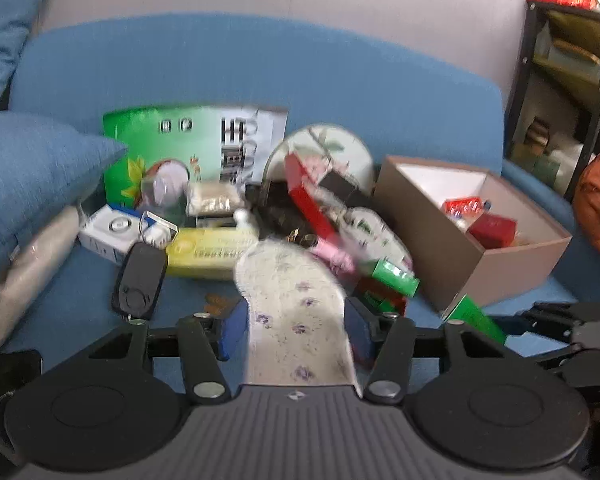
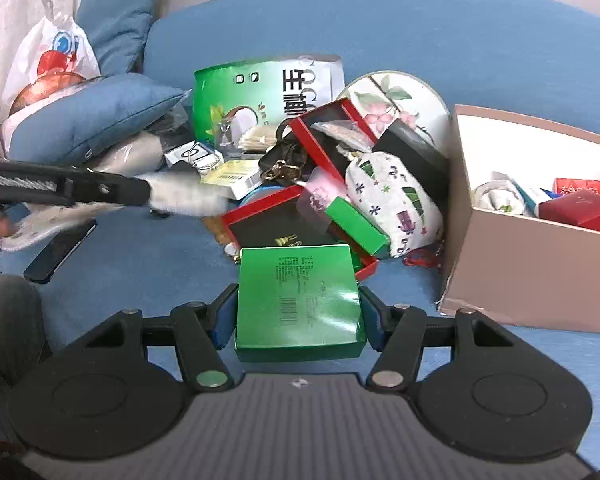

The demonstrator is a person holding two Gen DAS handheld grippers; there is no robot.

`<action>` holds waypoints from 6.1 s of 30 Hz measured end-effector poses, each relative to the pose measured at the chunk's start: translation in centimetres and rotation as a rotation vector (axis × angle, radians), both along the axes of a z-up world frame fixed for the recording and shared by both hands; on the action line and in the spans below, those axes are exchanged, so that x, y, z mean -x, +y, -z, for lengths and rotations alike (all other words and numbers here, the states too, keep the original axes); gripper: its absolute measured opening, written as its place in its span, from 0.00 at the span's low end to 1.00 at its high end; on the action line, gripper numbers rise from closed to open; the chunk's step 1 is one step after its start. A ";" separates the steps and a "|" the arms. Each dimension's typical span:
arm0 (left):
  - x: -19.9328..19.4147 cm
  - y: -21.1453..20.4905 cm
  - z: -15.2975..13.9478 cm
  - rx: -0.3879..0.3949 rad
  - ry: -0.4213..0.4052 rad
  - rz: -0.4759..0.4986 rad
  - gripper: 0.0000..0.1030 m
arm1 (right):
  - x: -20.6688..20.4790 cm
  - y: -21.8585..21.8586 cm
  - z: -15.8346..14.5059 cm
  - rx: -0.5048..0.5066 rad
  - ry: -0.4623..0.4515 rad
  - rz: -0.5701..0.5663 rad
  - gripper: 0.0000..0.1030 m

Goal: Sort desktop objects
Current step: 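Carry the insole and green box over the cardboard box and release both, then withdraw both tools from the box back toward the pile, then grasp the red open gift box edge with the left tool while the right tool grasps the green tape roll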

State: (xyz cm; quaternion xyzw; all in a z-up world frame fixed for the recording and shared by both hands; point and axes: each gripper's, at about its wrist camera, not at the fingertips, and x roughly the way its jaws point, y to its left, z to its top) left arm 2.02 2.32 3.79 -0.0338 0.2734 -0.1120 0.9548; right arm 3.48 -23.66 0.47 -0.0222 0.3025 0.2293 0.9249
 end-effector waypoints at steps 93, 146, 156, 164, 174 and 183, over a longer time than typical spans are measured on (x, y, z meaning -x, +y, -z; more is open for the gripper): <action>-19.7 -22.9 -1.7 0.049 -0.104 0.226 0.95 | -15.2 -12.4 0.0 0.202 -0.112 0.267 0.85; -7.7 -2.7 8.2 0.132 0.099 0.023 0.79 | -5.4 2.0 4.7 0.126 -0.008 0.113 0.68; -11.8 -2.0 8.9 0.110 0.112 -0.016 0.60 | -7.5 3.7 3.8 0.233 -0.144 0.099 0.59; -12.7 -2.1 9.3 0.064 0.129 -0.015 0.15 | -9.5 5.1 4.6 0.358 -0.172 0.083 0.30; -8.4 -1.8 8.1 0.093 0.163 -0.004 0.07 | -5.9 3.7 1.0 0.291 -0.227 0.063 0.17; -1.9 -1.1 8.4 0.128 0.225 -0.022 0.06 | -1.2 -0.2 0.6 0.140 -0.035 0.076 0.17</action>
